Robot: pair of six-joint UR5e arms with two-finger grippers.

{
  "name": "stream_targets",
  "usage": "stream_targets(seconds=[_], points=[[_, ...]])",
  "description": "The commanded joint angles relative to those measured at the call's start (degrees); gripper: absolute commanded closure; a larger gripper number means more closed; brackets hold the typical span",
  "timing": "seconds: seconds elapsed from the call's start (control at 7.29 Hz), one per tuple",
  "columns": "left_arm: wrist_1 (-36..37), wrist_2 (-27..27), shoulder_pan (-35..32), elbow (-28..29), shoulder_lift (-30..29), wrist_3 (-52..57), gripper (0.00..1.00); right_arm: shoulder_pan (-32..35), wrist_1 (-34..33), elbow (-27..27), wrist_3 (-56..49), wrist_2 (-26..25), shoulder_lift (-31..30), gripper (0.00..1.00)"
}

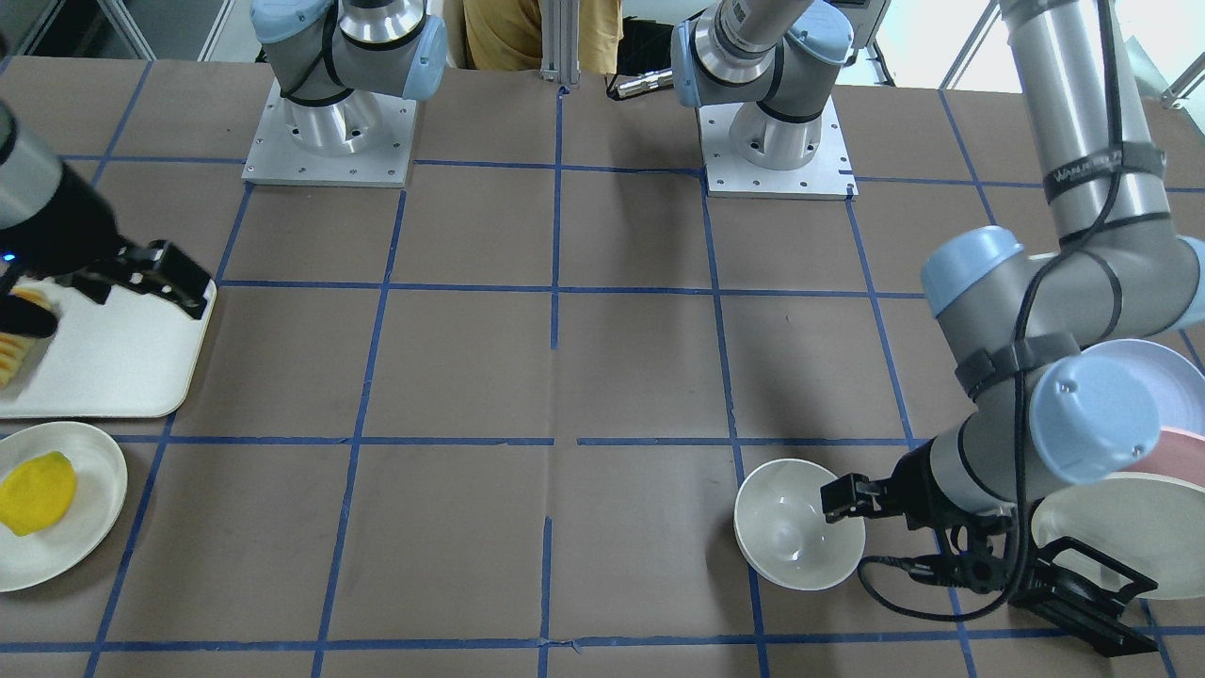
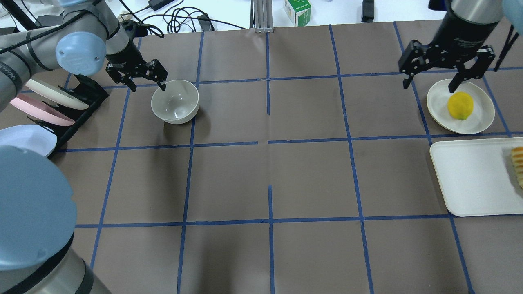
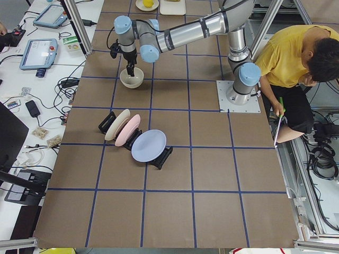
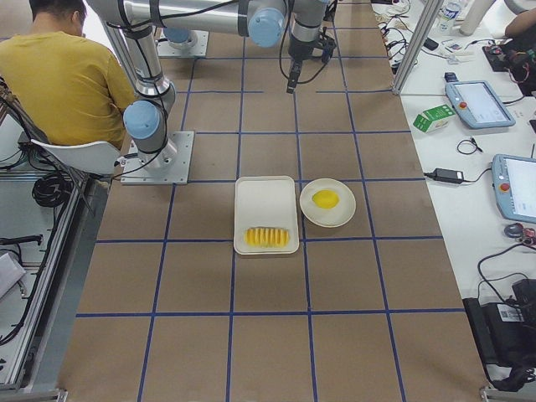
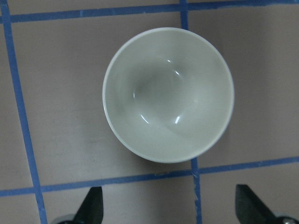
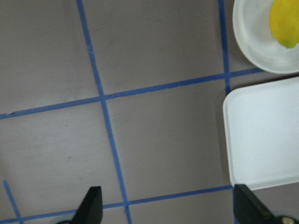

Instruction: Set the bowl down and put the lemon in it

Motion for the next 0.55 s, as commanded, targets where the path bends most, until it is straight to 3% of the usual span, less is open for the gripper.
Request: stream_targets(seconds=[0.0,0.14,0.27,0.41], points=[[4.44,-0.38,0.29,-0.41,-4.91,0.71,0.00,-8.01,-10.73,-0.18,-12.20,-0.91,7.75,0.00],[4.63,-0.29,0.29,-1.56,-5.00,0.01,0.15,-9.25,-16.18,-0.01,-12.40,-1.00,10.92,0.00],[4.63,-0.55,0.29,-1.83,-4.83,-0.08,0.68,-10.05,-19.63,0.34,-12.57,-1.08,14.61,0.00],[4.54,-0.56,0.29,-1.83,-4.48,0.01,0.81,-10.40,-20.88,0.17,-12.75,-1.69,17.26,0.00]])
